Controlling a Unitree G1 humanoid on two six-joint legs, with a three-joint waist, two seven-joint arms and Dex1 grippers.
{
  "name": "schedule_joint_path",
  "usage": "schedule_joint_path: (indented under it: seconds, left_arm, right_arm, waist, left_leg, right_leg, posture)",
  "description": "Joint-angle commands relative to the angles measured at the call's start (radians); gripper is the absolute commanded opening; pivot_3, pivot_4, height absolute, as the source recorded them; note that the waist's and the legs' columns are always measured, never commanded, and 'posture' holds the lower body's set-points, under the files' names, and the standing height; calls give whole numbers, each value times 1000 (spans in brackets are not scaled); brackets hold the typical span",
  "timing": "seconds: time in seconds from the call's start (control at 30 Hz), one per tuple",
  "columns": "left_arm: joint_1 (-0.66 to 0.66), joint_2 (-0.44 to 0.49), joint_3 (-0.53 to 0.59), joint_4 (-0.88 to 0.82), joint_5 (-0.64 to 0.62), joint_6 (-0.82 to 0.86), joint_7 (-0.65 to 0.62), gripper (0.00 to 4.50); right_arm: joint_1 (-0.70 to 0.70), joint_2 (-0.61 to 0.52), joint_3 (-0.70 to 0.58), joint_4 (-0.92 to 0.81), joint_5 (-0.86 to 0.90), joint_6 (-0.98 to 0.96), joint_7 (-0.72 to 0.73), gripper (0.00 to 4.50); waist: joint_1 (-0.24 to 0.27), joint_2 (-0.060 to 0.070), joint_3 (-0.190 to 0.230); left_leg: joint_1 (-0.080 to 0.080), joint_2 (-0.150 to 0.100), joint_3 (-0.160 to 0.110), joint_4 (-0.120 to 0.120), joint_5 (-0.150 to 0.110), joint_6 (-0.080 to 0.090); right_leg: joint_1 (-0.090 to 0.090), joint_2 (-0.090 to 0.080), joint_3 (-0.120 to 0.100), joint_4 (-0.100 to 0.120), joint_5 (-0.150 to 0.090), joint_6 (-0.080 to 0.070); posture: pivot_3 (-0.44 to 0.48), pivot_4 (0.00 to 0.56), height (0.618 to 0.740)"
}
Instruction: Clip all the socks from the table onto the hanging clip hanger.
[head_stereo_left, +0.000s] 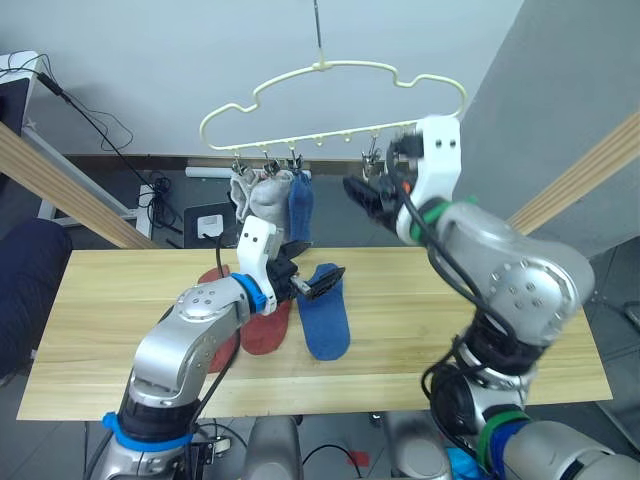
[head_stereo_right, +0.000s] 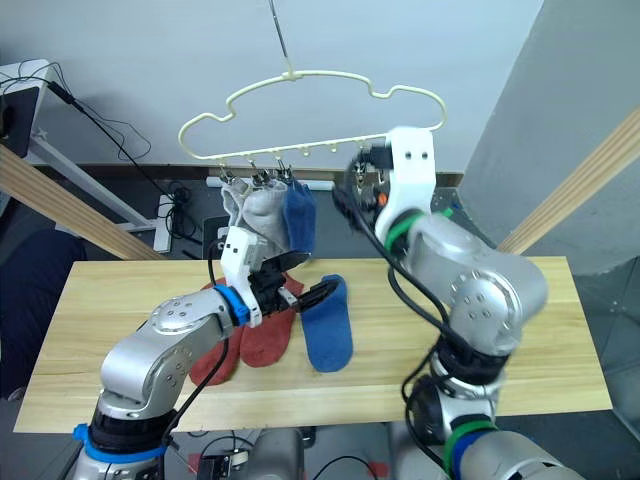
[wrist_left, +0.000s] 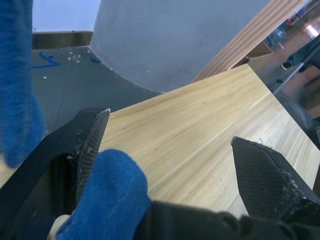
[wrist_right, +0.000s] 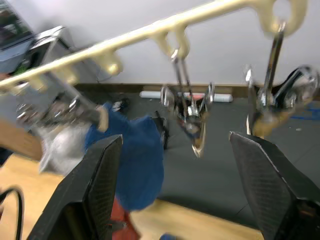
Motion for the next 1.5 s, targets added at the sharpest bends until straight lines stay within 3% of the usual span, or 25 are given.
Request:
schedule_joint_path:
  seconds: [0.03,0.2,0.33,0.67,0.8,1.13,1.5]
  left_arm:
    - [68,7,69,-85,-38,-26,13,4500]
    - [175,-7,106,-98,-17,-149,17,4500]
    - [254,-39,130,-88,4,-265,44,4500]
    - [407,-64,180,-61,23,-454,57,4500]
    - [549,-68,220,-52,48,-539,50,4500]
    - [663,-107,211,-63,60,-628,72,4500]
    - [706,-121,165,-61,101,-668,95,4500]
  right_arm:
    - [116,-139,-7,-157,155,47,176,3533]
    - [288,-284,21,-252,198,-11,268,3533]
    - [448,-415,125,-297,34,-308,256,3533]
    - [851,-464,186,-257,-144,-769,329,3533]
    - [1046,-475,168,-219,-167,-895,389,3533]
    - [1123,-455,116,-138,-145,-958,409,3533]
    - [1138,-465,87,-115,-138,-953,424,3533]
  waist:
    - [0,0,0]
    - [-7,0,-4]
    - [-8,0,-4]
    - [-6,-1,-28]
    - [-6,-1,-46]
    - [-3,-5,-54]
    - [-3,-4,-66]
  left_leg:
    - [0,0,0,0,0,0]
    - [1,0,1,0,0,0]
    - [1,0,3,0,0,0]
    - [2,-1,3,4,0,0]
    - [4,0,3,4,0,0]
    - [9,0,5,4,3,3]
    - [10,1,6,3,3,4]
  right_leg:
    - [0,-1,0,0,0,1]
    - [-1,1,2,2,0,1]
    - [-1,1,3,1,-3,5]
    - [0,1,4,1,-3,7]
    - [2,2,4,1,-3,8]
    - [6,1,6,1,-1,0]
    - [6,2,7,1,1,5]
  posture:
    - [-240,353,740]
    - [-243,333,740]
    - [-244,304,740]
    - [-241,274,740]
    - [-222,274,740]
    - [-200,278,740]
    - [-209,286,740]
